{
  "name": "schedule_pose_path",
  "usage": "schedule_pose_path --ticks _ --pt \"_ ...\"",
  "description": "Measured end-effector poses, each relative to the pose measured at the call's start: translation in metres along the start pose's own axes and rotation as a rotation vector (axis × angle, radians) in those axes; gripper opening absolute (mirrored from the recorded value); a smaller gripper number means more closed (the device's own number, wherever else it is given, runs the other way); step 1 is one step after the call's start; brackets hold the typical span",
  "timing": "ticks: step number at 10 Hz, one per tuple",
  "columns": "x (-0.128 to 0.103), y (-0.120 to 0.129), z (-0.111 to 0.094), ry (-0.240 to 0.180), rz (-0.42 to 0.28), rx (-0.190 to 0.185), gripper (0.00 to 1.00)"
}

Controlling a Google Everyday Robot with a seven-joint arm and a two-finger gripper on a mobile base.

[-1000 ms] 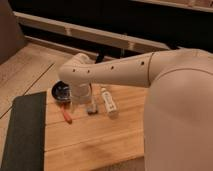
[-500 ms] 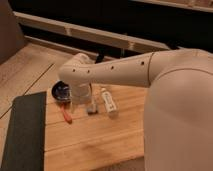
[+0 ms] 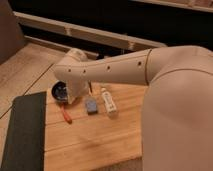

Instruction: Drag the pepper across the table

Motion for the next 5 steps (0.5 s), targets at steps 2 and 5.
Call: schedule_pose_path --ticks 2,5 --pt "-0.026 0.034 -0.010 -0.121 -0.147 -0.054 0.65" --pt "-0.016 0.067 0.001 -0.167 -0.251 -0.128 0.65"
